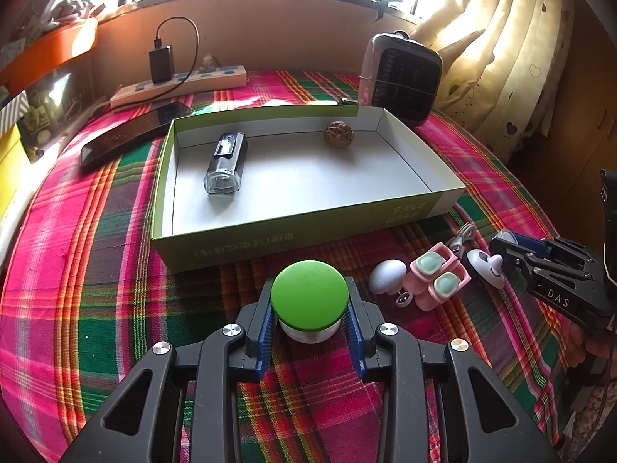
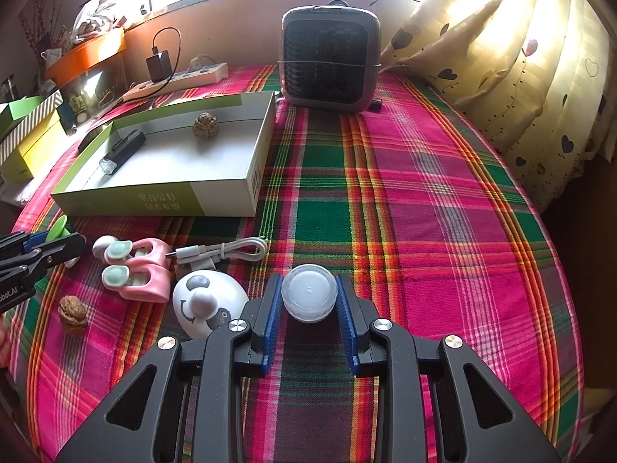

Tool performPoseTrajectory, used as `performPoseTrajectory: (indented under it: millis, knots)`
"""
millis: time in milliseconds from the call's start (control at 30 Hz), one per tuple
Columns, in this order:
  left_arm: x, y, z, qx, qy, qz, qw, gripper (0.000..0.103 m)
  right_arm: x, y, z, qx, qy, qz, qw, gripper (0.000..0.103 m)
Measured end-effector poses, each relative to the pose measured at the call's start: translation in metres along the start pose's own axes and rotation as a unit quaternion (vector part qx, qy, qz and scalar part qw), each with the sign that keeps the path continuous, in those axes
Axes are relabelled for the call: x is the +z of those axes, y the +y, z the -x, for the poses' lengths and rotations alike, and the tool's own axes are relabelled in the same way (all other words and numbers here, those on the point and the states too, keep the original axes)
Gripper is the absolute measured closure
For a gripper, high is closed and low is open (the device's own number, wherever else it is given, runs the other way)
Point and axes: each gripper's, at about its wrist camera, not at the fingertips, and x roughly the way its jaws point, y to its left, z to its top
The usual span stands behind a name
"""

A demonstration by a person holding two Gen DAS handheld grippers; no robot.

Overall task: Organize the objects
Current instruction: 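Carry the green mushroom toy and white lid over the box with both tools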

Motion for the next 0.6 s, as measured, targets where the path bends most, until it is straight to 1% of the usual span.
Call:
performPoseTrajectory:
  millis: [367,600]
  knots:
    - [0.005,-0.002,0.014,-0.001,-0.018,-0.006,0.9998,0.073,0.010,0.010,0.014,0.002,-0.019,0.009,1.000,0.074]
    - [0.014,-0.003,0.021,-0.002,-0.030,-0.012,0.9995,0.073,0.021,0.016,0.023,0.013,-0.035,0.015,0.999,0.074]
